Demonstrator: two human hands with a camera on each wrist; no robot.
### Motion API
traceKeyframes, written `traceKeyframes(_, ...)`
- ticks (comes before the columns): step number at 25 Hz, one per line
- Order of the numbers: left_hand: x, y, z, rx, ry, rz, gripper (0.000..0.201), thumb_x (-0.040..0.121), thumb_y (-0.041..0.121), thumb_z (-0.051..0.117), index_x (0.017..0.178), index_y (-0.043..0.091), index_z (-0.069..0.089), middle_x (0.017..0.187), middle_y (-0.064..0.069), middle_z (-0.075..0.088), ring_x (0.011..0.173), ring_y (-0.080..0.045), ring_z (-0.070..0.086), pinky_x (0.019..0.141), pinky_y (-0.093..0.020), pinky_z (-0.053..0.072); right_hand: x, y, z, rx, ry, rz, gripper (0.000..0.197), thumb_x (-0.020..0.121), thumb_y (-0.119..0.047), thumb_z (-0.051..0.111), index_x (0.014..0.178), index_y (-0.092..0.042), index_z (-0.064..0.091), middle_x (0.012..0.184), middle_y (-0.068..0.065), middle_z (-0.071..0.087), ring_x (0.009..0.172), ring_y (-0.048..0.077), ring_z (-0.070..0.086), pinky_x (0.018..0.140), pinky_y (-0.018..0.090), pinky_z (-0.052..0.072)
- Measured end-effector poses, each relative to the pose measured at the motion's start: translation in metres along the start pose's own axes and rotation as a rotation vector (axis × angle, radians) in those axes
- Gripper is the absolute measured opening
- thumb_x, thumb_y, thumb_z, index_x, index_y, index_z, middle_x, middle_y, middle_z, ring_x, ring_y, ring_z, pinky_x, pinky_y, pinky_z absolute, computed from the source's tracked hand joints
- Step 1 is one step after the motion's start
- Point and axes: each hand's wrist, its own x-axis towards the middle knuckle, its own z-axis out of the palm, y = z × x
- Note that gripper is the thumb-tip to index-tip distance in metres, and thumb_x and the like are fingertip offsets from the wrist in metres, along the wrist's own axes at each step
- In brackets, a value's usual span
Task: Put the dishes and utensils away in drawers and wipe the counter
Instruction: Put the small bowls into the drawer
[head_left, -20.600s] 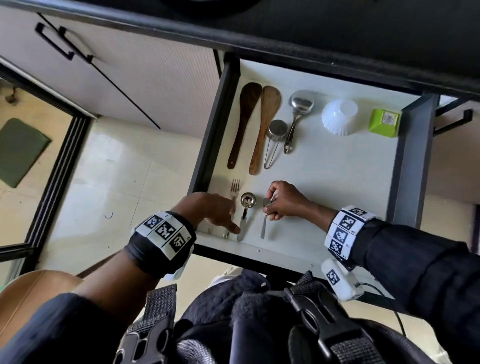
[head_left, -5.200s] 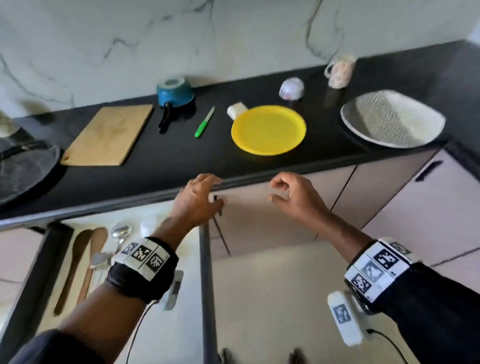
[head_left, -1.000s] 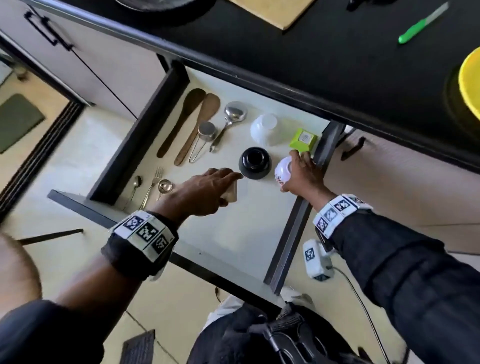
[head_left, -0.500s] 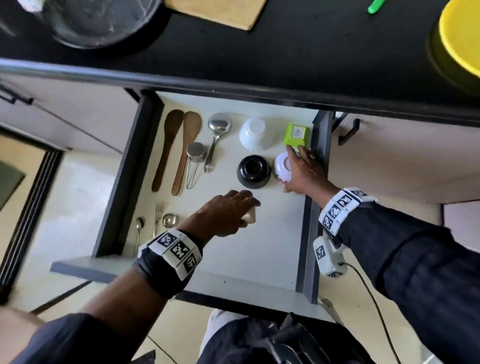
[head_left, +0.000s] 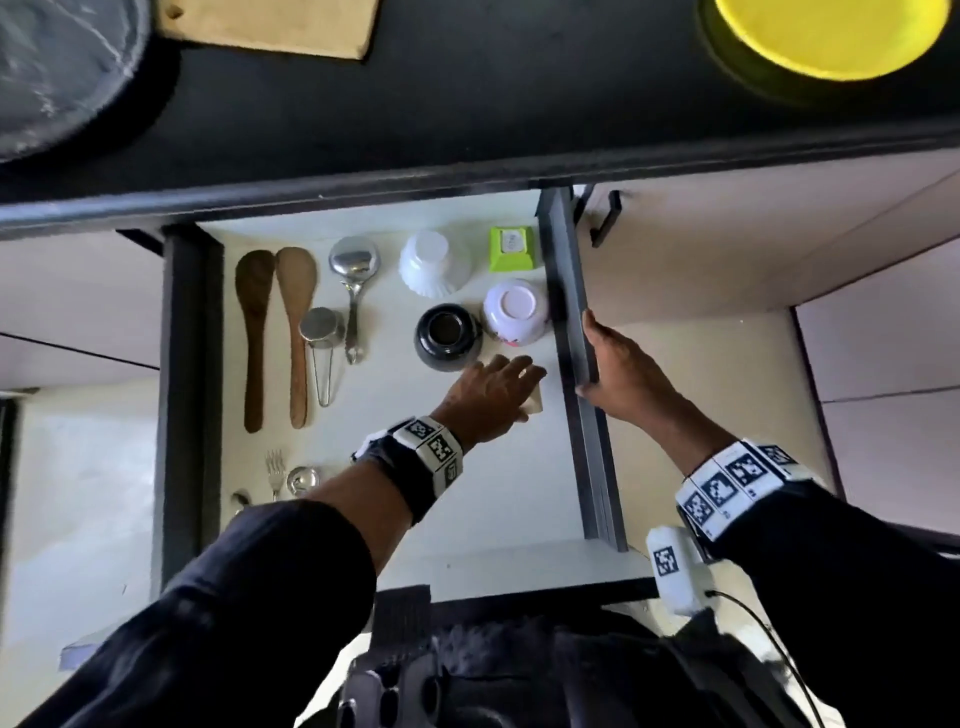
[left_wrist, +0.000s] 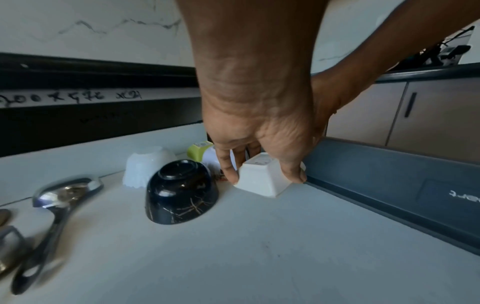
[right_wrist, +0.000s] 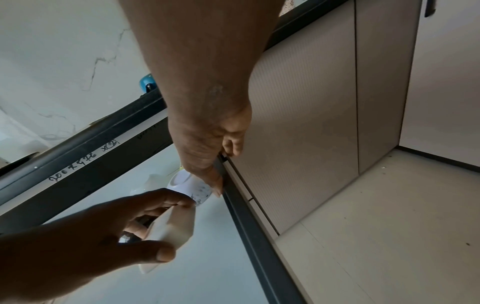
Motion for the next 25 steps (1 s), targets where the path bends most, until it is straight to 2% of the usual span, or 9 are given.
traceKeyframes(5,0.007,-0.004,0.02,0.029,-0.011,-0.021,0.072,0.057,0.026,0.091,0.121,0.008,0.064,0.122,-0.017,0.064,0.091,-0.037,0.066,0.066,-0.039,0.054,-0.001,-0.002,-0.004,0.022,-0.01,0.013,0.102,0.077,-0.019,0.077,0.156,-0.014,0.013,0.148,0.011,0.045,0.13,0.031,0.049,0.102,0.04,0.046)
traceKeyframes(7,0.01,-0.006,0.023,0.044,0.007,-0.043,0.07,0.062,0.023,0.089,0.125,0.009,0.062,0.128,-0.017,0.061,0.099,-0.038,0.064,0.075,-0.044,0.055,0.001,-0.002,-0.007,-0.01,-0.041,0.018,0.104,0.076,-0.022,0.08,0.156,-0.016,0.013,0.141,0.011,0.053,0.123,0.031,0.054,0.095,0.037,0.049)
traceKeyframes(9,0.013,-0.005,0.022,0.046,-0.012,-0.069,0.067,0.075,0.023,0.081,0.134,0.011,0.054,0.14,-0.016,0.052,0.114,-0.038,0.057,0.087,-0.05,0.051,0.003,-0.001,-0.01,-0.041,-0.072,0.021,0.105,0.076,-0.026,0.081,0.156,-0.018,0.014,0.133,0.011,0.058,0.118,0.03,0.055,0.089,0.035,0.047)
traceKeyframes(11,0.019,-0.004,0.021,0.042,-0.004,-0.105,0.065,0.082,0.024,0.074,0.141,0.013,0.046,0.149,-0.014,0.042,0.125,-0.036,0.048,0.091,-0.051,0.048,0.003,-0.001,-0.012,-0.054,-0.08,0.024,0.107,0.075,-0.027,0.082,0.156,-0.018,0.013,0.131,0.011,0.058,0.119,0.03,0.055,0.089,0.035,0.047)
traceKeyframes(15,0.025,-0.004,0.025,-0.035,0.059,-0.103,0.067,0.073,0.013,0.081,0.134,0.01,0.054,0.146,-0.017,0.046,0.128,-0.038,0.05,0.072,-0.048,0.056,0.002,0.0,-0.011,-0.043,-0.079,0.022,0.107,0.076,-0.028,0.082,0.156,-0.018,0.012,0.137,0.01,0.055,0.123,0.03,0.052,0.094,0.037,0.047)
traceKeyframes(17,0.026,-0.003,0.029,-0.077,0.104,-0.107,0.066,0.073,0.009,0.081,0.133,0.01,0.054,0.148,-0.018,0.043,0.129,-0.038,0.05,0.065,-0.045,0.056,0.001,0.001,-0.011,-0.035,-0.074,0.018,0.107,0.075,-0.028,0.082,0.156,-0.019,0.012,0.137,0.01,0.056,0.124,0.029,0.052,0.095,0.037,0.048)
traceKeyframes(20,0.025,0.001,0.031,-0.136,0.133,-0.145,0.066,0.077,0.007,0.077,0.137,0.008,0.049,0.151,-0.018,0.038,0.128,-0.039,0.05,0.064,-0.046,0.055,0.001,0.002,-0.01,-0.023,-0.065,0.011,0.107,0.075,-0.027,0.081,0.156,-0.018,0.012,0.133,0.01,0.058,0.122,0.029,0.053,0.093,0.037,0.047)
traceKeyframes(25,0.021,0.005,0.03,-0.177,0.182,-0.167,0.066,0.076,0.005,0.078,0.135,0.004,0.048,0.143,-0.02,0.043,0.127,-0.04,0.047,0.065,-0.047,0.056,0.0,0.001,-0.008,-0.016,-0.059,0.002,0.105,0.076,-0.023,0.08,0.156,-0.018,0.012,0.133,0.01,0.058,0.119,0.029,0.055,0.092,0.036,0.048)
